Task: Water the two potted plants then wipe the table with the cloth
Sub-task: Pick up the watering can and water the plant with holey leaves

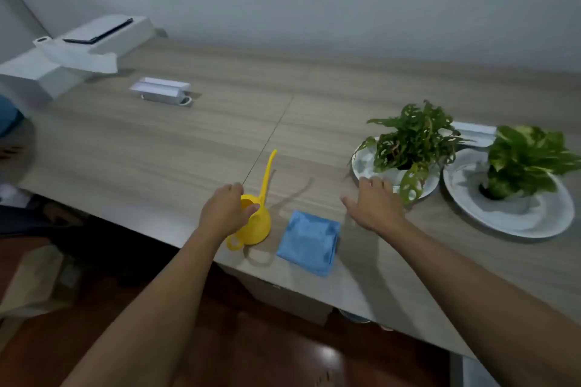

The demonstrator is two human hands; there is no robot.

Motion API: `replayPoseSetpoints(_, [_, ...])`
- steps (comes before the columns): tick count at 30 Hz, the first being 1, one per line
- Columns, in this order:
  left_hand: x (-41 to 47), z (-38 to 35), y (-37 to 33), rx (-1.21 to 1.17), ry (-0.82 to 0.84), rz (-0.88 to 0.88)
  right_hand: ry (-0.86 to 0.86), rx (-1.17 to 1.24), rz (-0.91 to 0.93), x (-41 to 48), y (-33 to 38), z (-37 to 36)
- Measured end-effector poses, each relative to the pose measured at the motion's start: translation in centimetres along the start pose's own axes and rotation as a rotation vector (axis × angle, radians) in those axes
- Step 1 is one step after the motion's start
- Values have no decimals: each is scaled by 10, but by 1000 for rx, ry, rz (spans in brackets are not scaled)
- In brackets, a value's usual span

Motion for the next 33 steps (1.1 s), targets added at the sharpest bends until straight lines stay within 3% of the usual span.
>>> replayPoseSetpoints(7, [-22,-27,40,-2,8,137,-17,-32,26,-11,-1,-18])
replayPoseSetpoints(14, [-25,-62,61,-230,49,170,-11,-29,11,-15,-18,-29])
replayPoseSetpoints(24, [-41,-68,66,-677,-190,322,20,-23,-56,-29,-59,-39])
replayPoseSetpoints(28, [-40,-65,62,-697,-282,416,24,-51,-74,-37,-87,-42])
replayPoseSetpoints(33, [-40,-43,46,-745,-427,406,44,-43,-109,-39,-134,-50])
Point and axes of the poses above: each hand's wrist, its own x-axis towards the middle knuckle, its own z-axis out of the back of the hand, y = z × x, the point moved 10 cm from there along x, towards the middle knuckle, and after that the axes turned 2 degrees about -y, right-handed, at the moved point
